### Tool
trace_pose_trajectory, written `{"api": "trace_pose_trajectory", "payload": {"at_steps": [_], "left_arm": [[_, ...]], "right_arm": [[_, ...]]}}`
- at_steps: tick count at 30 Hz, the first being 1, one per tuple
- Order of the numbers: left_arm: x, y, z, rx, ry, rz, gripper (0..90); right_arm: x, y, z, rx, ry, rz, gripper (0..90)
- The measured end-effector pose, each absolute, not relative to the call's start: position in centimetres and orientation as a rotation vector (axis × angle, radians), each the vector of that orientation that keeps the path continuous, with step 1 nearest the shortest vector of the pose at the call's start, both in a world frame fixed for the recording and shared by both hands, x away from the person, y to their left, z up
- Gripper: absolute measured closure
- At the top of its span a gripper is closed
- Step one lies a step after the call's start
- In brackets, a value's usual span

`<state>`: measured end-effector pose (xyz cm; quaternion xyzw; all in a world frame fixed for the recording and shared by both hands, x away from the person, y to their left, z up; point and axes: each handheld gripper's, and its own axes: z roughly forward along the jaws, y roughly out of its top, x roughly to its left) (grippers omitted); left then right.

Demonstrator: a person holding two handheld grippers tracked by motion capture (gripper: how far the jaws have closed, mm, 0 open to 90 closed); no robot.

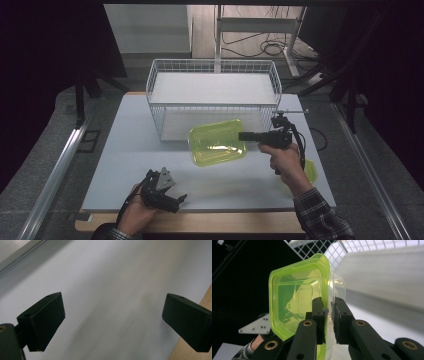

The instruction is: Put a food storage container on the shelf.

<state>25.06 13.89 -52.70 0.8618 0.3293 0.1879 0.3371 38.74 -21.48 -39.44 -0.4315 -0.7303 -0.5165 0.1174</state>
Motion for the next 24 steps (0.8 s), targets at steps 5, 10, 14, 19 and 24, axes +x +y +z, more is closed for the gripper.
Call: {"api": "trace_pose_trajectory", "payload": {"at_steps": [5,10,14,19,24], "left_arm": [[25.1,13.9,-52.7,2.248,0.855,0.494,4.4],[25.1,13.9,-52.7,2.246,0.854,0.495,4.4],[25.1,13.9,-52.7,2.249,0.850,0.499,4.4],[25.1,13.9,-52.7,2.251,0.847,0.504,4.3],[25.0,13.8,-52.7,2.253,0.845,0.506,4.3]], "right_arm": [[39.7,-21.4,-37.6,-1.260,-2.132,-1.552,80.6],[40.4,-21.2,-35.9,-1.253,-2.132,-1.593,80.6],[41.1,-21.0,-34.7,-1.253,-2.126,-1.624,80.6],[42.0,-20.7,-33.4,-1.263,-2.128,-1.652,80.6],[43.1,-20.5,-32.5,-1.289,-2.124,-1.676,80.6]]}}
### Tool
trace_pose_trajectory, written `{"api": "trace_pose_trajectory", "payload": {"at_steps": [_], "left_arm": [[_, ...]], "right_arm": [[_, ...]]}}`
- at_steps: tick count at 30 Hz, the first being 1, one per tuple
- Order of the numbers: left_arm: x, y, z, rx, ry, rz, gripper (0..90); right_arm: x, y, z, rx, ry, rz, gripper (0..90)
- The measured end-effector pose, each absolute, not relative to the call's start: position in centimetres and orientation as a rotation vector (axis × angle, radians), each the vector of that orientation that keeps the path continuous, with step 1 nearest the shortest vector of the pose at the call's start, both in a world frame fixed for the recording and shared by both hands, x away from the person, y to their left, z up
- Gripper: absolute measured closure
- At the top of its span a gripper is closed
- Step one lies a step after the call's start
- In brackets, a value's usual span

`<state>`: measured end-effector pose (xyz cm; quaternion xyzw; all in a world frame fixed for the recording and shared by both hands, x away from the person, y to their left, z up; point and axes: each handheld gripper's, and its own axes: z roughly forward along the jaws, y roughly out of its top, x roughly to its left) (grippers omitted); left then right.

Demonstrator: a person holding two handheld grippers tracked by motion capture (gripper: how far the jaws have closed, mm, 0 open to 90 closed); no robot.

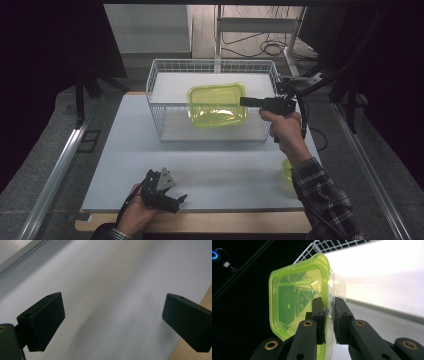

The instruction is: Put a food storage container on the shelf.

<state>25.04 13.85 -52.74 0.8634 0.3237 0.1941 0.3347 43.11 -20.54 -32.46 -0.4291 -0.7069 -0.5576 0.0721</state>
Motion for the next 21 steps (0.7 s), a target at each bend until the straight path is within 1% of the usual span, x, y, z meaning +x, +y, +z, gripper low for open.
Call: {"api": "trace_pose_trajectory", "payload": {"at_steps": [7,21], "left_arm": [[25.0,13.8,-52.7,2.242,0.852,0.518,3.3],[25.2,15.0,-52.2,2.087,0.894,0.455,2.4]], "right_arm": [[44.6,-20.3,-31.6,-1.349,-2.125,-1.693,80.6],[46.9,-19.5,-30.7,-1.434,-2.103,-1.713,80.6]]}}
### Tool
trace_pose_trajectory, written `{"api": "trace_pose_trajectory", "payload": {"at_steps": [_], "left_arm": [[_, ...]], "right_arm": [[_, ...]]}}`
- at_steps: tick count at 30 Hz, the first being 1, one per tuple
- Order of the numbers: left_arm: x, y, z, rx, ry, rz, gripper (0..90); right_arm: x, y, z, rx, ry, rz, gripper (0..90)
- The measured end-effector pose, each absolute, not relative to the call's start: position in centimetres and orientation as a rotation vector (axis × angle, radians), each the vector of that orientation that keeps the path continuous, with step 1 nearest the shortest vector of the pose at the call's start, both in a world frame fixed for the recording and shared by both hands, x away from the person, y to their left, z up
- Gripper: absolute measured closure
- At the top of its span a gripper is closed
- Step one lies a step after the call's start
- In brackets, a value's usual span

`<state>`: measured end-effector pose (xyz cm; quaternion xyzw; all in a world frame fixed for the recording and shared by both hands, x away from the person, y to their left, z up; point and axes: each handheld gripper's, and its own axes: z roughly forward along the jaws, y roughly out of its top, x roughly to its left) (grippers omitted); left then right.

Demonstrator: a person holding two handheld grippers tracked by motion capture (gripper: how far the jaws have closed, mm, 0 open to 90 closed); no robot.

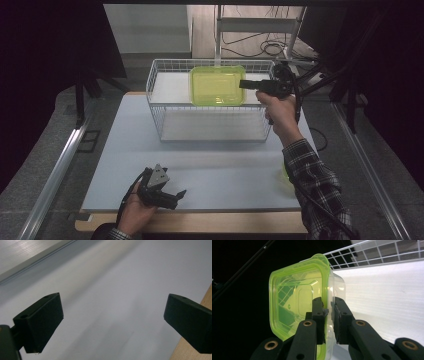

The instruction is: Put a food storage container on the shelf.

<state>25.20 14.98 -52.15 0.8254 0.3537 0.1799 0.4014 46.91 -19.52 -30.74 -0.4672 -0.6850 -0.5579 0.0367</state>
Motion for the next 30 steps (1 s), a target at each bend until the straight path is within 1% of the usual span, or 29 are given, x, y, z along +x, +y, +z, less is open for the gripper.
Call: {"api": "trace_pose_trajectory", "payload": {"at_steps": [14,20,30], "left_arm": [[25.2,14.9,-52.3,2.106,0.869,0.467,2.4],[25.2,15.0,-52.2,2.088,0.870,0.466,2.2],[25.3,15.2,-52.2,2.074,0.880,0.464,2.1]], "right_arm": [[48.8,-18.9,-31.2,-1.539,-2.127,-1.690,80.4],[49.3,-18.8,-31.5,-1.562,-2.103,-1.684,80.1],[49.5,-18.0,-31.2,-1.601,-2.266,-1.676,74.0]]}}
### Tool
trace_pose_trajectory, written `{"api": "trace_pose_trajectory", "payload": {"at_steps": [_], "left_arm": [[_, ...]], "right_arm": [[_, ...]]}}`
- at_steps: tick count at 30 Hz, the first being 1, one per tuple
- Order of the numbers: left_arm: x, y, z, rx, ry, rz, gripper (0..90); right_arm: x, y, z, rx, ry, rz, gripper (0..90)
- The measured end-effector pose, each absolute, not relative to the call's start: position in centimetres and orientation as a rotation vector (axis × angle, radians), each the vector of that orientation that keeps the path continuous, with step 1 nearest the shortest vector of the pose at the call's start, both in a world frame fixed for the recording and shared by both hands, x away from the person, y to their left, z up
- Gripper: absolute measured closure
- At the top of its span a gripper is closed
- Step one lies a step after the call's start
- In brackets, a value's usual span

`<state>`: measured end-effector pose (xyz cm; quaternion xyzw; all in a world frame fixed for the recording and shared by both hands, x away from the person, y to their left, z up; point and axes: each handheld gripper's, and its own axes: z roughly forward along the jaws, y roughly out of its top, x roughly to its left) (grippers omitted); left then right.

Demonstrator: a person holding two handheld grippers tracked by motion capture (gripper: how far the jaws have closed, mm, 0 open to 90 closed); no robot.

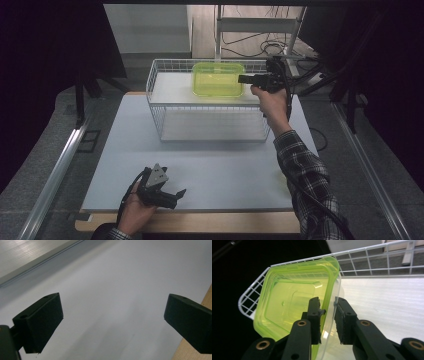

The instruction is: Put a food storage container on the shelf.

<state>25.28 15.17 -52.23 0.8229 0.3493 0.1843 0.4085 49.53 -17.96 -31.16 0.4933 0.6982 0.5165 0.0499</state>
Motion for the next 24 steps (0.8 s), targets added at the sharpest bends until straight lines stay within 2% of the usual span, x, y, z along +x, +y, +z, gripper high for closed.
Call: {"api": "trace_pose_trajectory", "payload": {"at_steps": [11,17,24], "left_arm": [[25.3,15.2,-52.3,2.075,0.879,0.463,2.0],[25.3,15.2,-52.3,2.086,0.874,0.461,1.9],[25.3,15.2,-52.3,2.089,0.873,0.463,1.9]], "right_arm": [[50.3,-17.2,-31.2,1.441,2.125,1.447,66.9],[50.6,-16.9,-31.5,1.400,2.118,1.384,56.4],[50.5,-16.8,-31.5,1.361,2.094,1.354,52.3]]}}
